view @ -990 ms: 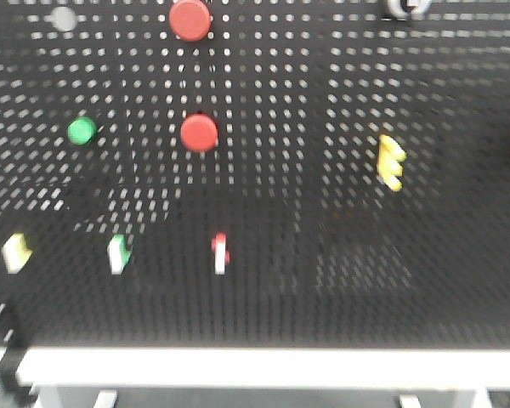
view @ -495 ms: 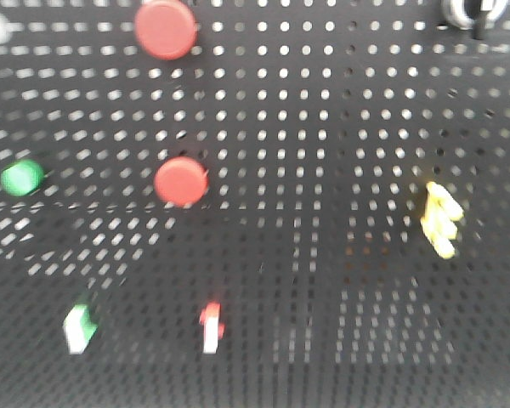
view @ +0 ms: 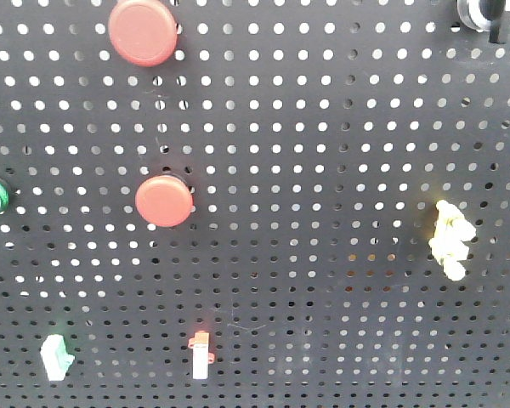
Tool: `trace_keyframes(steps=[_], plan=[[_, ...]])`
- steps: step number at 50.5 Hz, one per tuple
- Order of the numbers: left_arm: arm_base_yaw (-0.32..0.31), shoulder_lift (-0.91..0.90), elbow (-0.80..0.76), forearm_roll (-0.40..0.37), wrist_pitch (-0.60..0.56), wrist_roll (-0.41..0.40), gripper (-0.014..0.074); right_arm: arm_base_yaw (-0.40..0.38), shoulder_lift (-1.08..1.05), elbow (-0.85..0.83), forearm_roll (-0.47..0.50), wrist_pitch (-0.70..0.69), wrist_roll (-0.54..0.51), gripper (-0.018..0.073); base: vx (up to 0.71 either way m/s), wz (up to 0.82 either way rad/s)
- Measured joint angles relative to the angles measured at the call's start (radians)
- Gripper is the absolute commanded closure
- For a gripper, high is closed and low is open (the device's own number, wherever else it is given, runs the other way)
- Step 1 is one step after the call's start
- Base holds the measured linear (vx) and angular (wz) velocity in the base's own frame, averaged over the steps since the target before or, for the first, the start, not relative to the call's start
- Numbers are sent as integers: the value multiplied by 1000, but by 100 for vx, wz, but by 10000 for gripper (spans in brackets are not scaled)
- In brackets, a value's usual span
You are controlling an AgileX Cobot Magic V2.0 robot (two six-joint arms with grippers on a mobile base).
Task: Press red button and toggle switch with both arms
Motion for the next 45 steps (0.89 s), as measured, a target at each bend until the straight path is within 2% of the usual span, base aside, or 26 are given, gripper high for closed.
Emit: trace_keyframes(steps=[20, 27, 31, 37, 45], plan=[[0, 0, 0, 0, -1, 0, 594, 0, 0, 0, 0, -18, 0, 562, 0, 0], [0, 0, 0, -11, -69, -9, 594, -1, 0, 0, 0, -127, 2, 562, 0, 0], [0, 0, -1, -54, -95, -62, 594, -1, 0, 0, 6, -210, 23, 562, 0, 0], [0, 0, -73, -73, 9, -101, 594, 3, 0, -75, 21, -202, 71, 562, 0, 0], [0, 80, -313, -64, 104, -41, 594, 4, 58, -326, 12, -149, 64, 562, 0, 0]])
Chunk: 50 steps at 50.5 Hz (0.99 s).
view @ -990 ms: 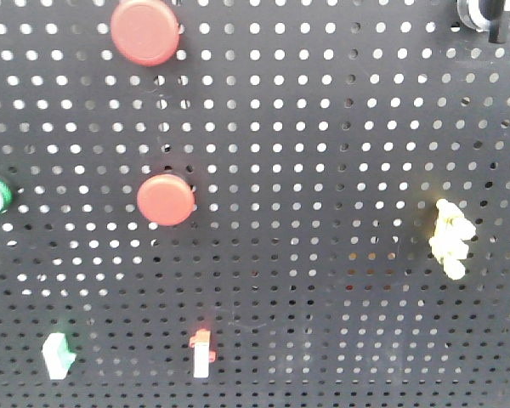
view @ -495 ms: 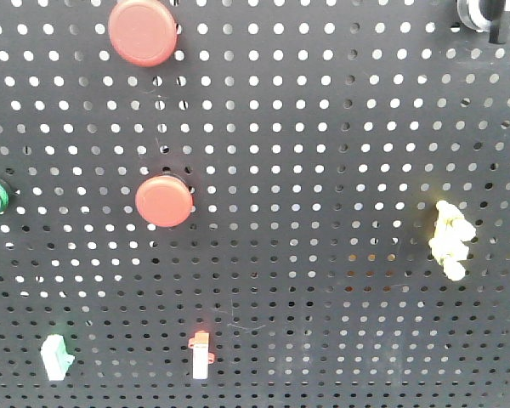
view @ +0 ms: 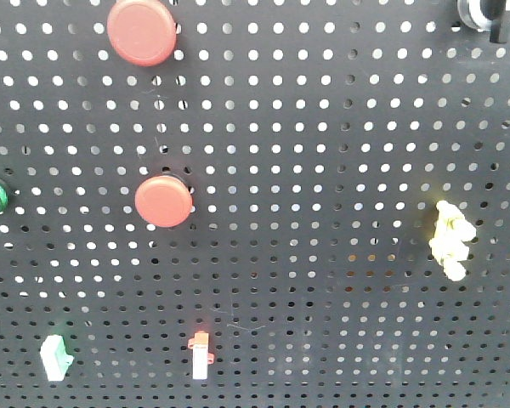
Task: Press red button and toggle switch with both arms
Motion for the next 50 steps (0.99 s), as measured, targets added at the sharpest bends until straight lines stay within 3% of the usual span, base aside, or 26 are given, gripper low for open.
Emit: trace_keyframes(steps=[13, 24, 25, 31, 41, 46, 50], plan=[[0, 321, -500, 0, 66, 27, 594, 2, 277, -438, -22, 97, -50, 562, 0, 0], [0, 463, -734, -14, 135, 22, 594, 2, 389, -592, -22, 99, -53, 562, 0, 0], [0, 487, -773, -148, 152, 57, 594, 2, 392, -597, -22, 96, -53, 562, 0, 0], [0, 549, -800, -410, 227, 266, 594, 2, 392, -597, -22, 93, -53, 562, 0, 0], [0, 742, -866, -1060, 501, 878, 594, 2, 392, -597, -23, 93, -53, 562, 0, 0], [0, 833, -934, -1285, 585, 1020, 594, 2, 392, -597, -23, 93, -53, 562, 0, 0], [0, 892, -992, -1347, 617, 1049, 594, 2, 392, -597, -23, 93, -53, 562, 0, 0]])
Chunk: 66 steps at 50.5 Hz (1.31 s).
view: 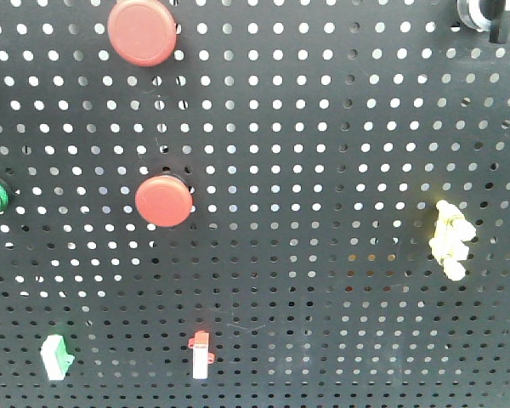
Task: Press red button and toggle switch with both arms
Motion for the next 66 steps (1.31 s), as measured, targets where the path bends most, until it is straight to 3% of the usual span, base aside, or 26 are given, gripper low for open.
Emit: trace_keyframes(steps=[6, 13, 25, 39, 57, 66], plan=[[-9, 70, -73, -20, 51, 6, 594, 0, 0, 0, 0, 1, 0, 562, 0, 0], [-74, 119, -113, -20, 53, 7, 594, 0, 0, 0, 0, 11, 0, 562, 0, 0], [-176, 178, -120, 61, -24, 6, 594, 0, 0, 0, 0, 12, 0, 562, 0, 0], [-189, 193, -120, 107, -179, -18, 594, 0, 0, 0, 0, 12, 0, 562, 0, 0], [-191, 204, -124, 136, -168, -46, 594, 0, 0, 0, 0, 12, 0, 562, 0, 0], [-191, 135, -98, 255, -185, -46, 594, 0, 0, -7, 0, 33, 0, 562, 0, 0]])
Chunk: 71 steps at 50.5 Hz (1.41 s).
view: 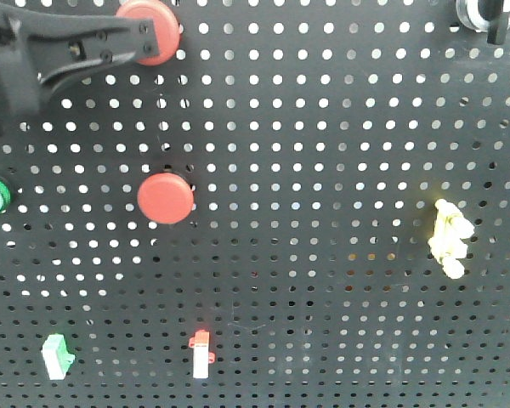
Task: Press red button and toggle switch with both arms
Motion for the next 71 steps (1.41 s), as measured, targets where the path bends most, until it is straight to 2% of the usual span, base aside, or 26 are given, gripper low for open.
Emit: trace_keyframes(steps=[8, 14, 19, 25, 30, 33, 36, 54, 71], plan=[[5, -155, 118, 88, -96, -14, 594, 0, 0, -48, 13, 125, -7, 562, 0, 0], [5, -304, 249, 118, -155, -19, 594, 15, 15, -101, 113, 214, -72, 562, 0, 0], [5, -439, 390, 124, -213, -20, 594, 42, 64, -155, 306, 303, -236, 562, 0, 0], [5, -586, 531, 127, -300, -24, 594, 76, 167, -218, 664, 423, -569, 562, 0, 0], [5, -680, 618, 127, -362, -34, 594, 86, 271, -264, 948, 486, -796, 562, 0, 0], [5, -726, 656, 127, -380, -38, 594, 87, 335, -287, 1084, 496, -892, 562, 0, 0], [5, -756, 679, 127, -384, -39, 594, 87, 385, -314, 1156, 490, -945, 562, 0, 0], [5, -796, 707, 126, -355, -43, 594, 87, 569, -405, 1281, 475, -1004, 562, 0, 0], [5, -796, 707, 126, -354, -43, 594, 90, 578, -412, 1295, 448, -1033, 562, 0, 0]])
